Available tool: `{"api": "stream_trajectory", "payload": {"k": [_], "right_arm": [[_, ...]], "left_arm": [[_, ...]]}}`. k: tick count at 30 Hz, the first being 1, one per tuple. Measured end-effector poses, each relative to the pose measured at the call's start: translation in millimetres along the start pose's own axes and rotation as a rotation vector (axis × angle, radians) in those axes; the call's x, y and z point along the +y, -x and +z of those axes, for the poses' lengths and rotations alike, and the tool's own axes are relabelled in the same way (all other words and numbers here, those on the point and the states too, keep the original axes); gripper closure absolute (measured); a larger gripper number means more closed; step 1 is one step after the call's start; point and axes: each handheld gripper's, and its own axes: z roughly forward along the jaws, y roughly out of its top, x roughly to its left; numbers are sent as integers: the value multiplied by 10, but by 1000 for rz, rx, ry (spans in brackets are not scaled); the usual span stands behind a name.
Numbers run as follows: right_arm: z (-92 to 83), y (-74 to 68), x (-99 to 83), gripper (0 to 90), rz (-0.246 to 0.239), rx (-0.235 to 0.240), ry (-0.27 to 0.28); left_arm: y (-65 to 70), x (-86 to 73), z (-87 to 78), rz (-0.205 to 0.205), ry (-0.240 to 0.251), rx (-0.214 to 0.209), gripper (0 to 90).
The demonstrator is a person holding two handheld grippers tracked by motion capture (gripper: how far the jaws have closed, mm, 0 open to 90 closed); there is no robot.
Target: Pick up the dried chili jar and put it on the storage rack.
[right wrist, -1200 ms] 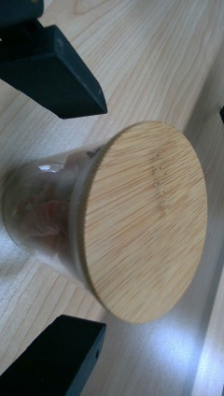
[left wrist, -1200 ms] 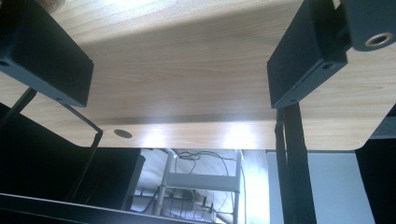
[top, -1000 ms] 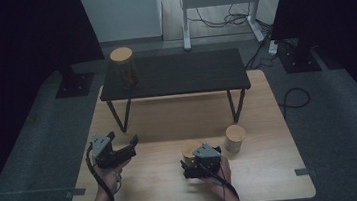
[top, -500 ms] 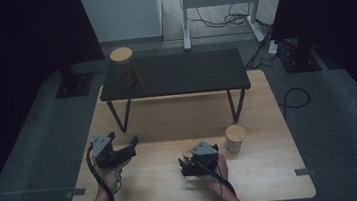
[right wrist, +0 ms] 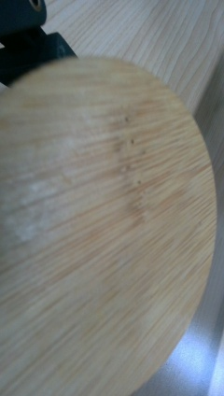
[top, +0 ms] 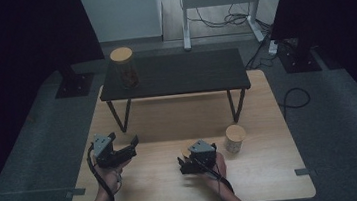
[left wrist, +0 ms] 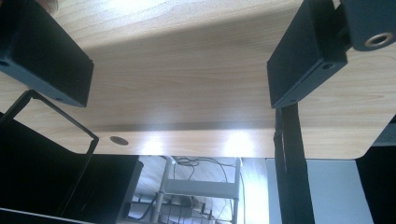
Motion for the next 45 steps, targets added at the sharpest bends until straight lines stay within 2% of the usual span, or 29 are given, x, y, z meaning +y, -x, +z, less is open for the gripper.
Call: {"api": "stream_trajectory", "payload": {"k": [12,18,24,45], "right_arm": [[35,11,24,66,12,-3,-6],[30,1,37,140,18,-9,-15],[23,12,30,249,27,9,-11],[7,11,10,252,19,3,3]], "left_arm": [[8,-12,4,0,0,7,69],[11,-18,8,0,0,11,69],[19,-25,7,1,1,14,69],[30,-28,-14,0,12,20,70]]}}
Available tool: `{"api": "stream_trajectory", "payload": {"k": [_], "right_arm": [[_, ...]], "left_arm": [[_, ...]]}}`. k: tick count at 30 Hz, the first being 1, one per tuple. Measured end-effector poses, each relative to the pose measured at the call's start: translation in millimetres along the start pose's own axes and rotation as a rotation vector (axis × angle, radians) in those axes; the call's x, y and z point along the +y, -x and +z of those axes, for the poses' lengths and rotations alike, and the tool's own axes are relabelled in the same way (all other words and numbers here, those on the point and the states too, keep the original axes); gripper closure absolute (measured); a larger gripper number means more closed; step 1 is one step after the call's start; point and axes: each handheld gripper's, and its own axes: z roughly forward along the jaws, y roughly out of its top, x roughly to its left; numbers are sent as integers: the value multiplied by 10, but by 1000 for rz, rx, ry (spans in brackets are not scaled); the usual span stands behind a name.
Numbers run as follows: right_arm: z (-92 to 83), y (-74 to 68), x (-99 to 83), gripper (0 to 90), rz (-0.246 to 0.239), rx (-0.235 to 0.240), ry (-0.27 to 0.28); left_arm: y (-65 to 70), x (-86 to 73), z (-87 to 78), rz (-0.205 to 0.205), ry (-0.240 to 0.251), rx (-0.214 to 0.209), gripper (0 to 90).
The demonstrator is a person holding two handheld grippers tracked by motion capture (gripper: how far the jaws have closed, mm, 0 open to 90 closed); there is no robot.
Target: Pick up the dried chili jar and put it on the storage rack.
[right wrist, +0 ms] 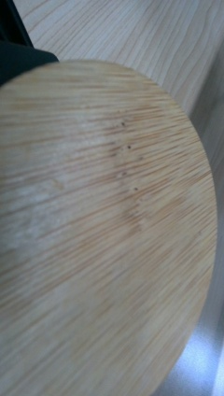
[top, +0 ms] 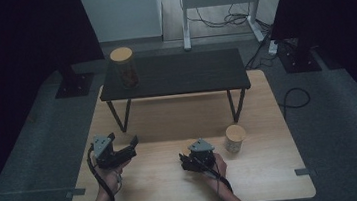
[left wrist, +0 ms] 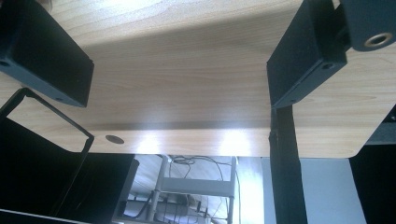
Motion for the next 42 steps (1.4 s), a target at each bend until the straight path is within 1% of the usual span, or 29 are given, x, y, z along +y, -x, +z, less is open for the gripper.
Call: {"api": "stream_trajectory", "payload": {"k": [7,17,23,29,42], "right_arm": [[-58,8,19,252,-10,7,21],[-120,4,37,253,-11,16,26],[-181,-10,32,253,-12,10,44],[-245,-4,27,252,-8,3,61],[-318,-11,59,252,-22,4,71]], "left_arm": [[6,-2,-2,1,-2,-2,70],[4,1,-13,3,-1,1,71],[-2,-3,-9,0,-5,2,71],[24,-12,-21,5,3,4,71],[38,-23,1,11,-15,-1,71]]}}
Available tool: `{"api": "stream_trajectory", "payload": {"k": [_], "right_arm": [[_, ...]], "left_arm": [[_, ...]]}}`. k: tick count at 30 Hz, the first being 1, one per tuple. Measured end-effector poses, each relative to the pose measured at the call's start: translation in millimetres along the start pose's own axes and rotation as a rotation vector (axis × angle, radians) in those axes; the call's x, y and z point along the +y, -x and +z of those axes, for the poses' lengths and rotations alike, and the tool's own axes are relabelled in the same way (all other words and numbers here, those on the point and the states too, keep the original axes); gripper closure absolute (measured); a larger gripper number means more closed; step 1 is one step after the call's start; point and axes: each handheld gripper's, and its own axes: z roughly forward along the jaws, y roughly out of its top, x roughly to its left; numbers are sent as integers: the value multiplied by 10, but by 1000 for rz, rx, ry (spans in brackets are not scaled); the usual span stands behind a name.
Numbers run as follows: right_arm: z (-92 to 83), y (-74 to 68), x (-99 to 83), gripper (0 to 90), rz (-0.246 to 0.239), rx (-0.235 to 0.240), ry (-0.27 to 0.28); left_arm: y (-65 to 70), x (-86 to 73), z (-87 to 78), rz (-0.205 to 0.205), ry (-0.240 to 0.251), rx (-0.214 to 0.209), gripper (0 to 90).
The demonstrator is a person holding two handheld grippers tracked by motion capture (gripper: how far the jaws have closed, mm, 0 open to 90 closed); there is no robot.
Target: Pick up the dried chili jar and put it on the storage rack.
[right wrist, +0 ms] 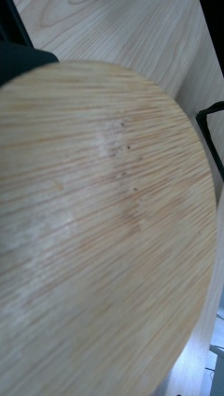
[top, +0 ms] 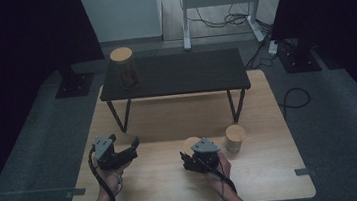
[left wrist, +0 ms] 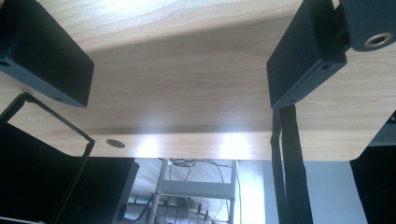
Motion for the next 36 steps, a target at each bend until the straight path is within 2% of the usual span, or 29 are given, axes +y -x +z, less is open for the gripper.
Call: {"api": "stream_trajectory", "payload": {"k": [16,27,36], "right_arm": [[-152,12,66,252,3,4,35],[-167,29,104,253,12,1,34],[-249,42,136,253,15,1,62]], "left_arm": [[30,-13,14,18,-7,0,71],[13,-8,13,14,-5,1,71],[22,-14,22,15,-9,1,71]]}}
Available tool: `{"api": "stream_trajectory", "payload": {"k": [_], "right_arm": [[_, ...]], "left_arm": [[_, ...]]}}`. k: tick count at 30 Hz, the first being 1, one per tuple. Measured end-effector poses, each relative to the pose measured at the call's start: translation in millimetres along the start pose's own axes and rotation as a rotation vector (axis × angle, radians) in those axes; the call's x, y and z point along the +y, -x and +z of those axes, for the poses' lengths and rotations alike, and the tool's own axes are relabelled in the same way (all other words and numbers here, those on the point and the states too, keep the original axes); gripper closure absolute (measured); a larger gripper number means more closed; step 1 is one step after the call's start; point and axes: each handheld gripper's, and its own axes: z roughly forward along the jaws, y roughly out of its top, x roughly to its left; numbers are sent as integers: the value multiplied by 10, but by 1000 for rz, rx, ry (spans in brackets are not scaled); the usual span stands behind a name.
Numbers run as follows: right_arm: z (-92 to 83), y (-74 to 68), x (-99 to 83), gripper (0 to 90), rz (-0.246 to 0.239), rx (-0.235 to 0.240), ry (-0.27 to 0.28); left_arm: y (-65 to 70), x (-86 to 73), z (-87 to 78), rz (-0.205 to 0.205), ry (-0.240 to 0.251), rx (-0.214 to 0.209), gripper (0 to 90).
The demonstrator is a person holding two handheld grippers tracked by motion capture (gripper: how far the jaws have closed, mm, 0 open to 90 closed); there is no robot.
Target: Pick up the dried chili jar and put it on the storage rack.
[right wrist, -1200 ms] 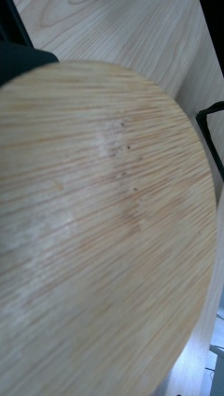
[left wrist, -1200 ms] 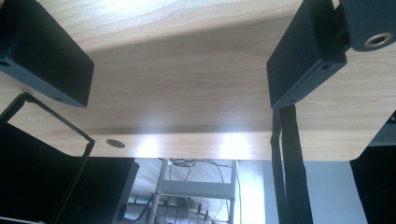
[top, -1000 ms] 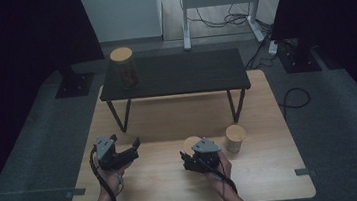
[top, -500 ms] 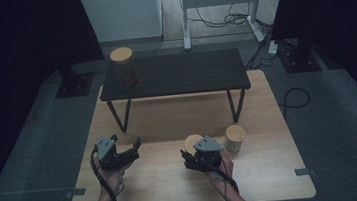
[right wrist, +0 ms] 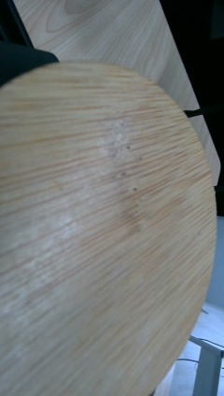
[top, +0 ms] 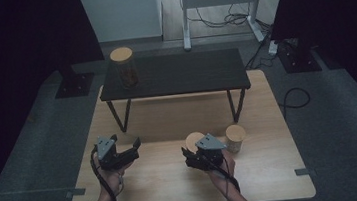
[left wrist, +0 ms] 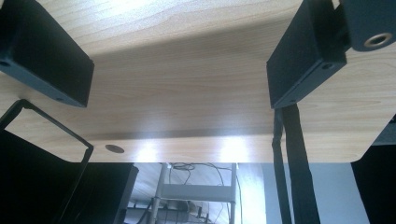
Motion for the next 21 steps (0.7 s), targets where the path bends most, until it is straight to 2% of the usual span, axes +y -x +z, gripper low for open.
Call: {"api": "stream_trajectory", "payload": {"k": [13,21], "right_arm": [[-87,-10,31,252,-6,3,32],[-103,-6,45,253,-9,4,31]], "left_arm": [[0,-2,6,1,-4,2,71],[-2,-4,11,1,-5,2,71]]}}
